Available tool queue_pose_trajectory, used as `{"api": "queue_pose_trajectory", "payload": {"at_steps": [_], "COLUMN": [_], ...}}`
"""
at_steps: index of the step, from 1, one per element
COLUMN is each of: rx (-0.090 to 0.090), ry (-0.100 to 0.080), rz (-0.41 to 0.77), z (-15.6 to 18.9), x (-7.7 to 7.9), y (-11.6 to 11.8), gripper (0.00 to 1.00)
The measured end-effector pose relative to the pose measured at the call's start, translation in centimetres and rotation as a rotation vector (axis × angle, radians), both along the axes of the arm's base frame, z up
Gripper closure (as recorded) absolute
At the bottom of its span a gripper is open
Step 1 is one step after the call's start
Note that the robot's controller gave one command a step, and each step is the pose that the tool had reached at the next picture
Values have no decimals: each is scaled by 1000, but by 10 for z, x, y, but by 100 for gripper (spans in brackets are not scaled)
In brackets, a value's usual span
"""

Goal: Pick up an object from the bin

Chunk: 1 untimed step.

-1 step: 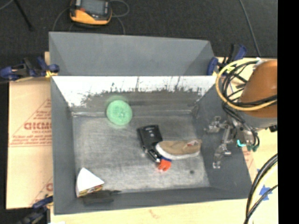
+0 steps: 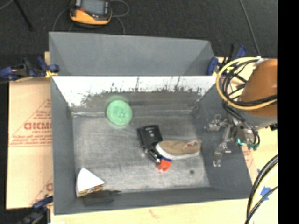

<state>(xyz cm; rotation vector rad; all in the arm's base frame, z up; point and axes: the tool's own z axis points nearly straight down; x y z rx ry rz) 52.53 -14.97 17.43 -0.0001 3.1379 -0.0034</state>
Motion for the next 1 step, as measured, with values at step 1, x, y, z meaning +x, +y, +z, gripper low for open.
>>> {"api": "queue_pose_trajectory", "payload": {"at_steps": [1], "rx": [-2], "ry": [-4], "rz": [70], "z": [-37], "x": [12], "y": [35], "gripper": [0]}}
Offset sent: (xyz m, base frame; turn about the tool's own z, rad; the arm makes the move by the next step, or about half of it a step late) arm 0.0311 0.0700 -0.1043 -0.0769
